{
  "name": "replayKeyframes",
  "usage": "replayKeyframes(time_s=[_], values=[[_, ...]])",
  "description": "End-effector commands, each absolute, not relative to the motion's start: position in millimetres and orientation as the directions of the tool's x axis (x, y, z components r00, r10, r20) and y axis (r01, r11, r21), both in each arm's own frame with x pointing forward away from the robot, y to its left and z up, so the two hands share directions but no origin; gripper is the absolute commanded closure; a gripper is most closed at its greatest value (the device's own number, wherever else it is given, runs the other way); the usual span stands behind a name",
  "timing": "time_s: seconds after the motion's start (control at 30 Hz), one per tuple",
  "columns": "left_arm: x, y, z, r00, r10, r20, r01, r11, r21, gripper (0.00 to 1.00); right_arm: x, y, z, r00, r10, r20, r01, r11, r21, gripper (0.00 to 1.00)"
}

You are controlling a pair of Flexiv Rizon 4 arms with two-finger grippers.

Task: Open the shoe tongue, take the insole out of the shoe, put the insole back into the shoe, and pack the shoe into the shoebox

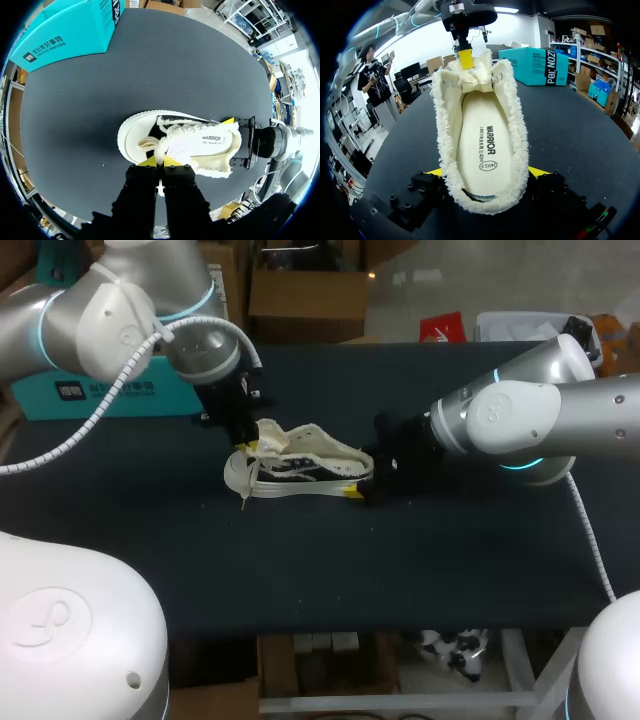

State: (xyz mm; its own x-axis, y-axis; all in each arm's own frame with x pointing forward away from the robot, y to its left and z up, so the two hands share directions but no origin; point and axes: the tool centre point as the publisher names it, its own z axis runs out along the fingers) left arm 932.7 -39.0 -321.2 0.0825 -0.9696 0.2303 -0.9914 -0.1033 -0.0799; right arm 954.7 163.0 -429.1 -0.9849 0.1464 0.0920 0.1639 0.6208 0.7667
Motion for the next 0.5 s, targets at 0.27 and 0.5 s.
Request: replayKeyframes(time_s=[0.27,0.5], values=[[925.6,-36.6,-309.3,0.018,-0.951,0.308,-0.991,-0.058,-0.121,0.57,954.2,164.1,-435.1,-0.985,0.144,0.093,0.163,0.618,0.769,1.0],[921.5,-43.9,-253.0,-0.118,-0.955,0.272,-0.967,0.048,-0.251,0.69,954.2,164.1,-435.1,-0.985,0.144,0.093,0.163,0.618,0.769,1.0]])
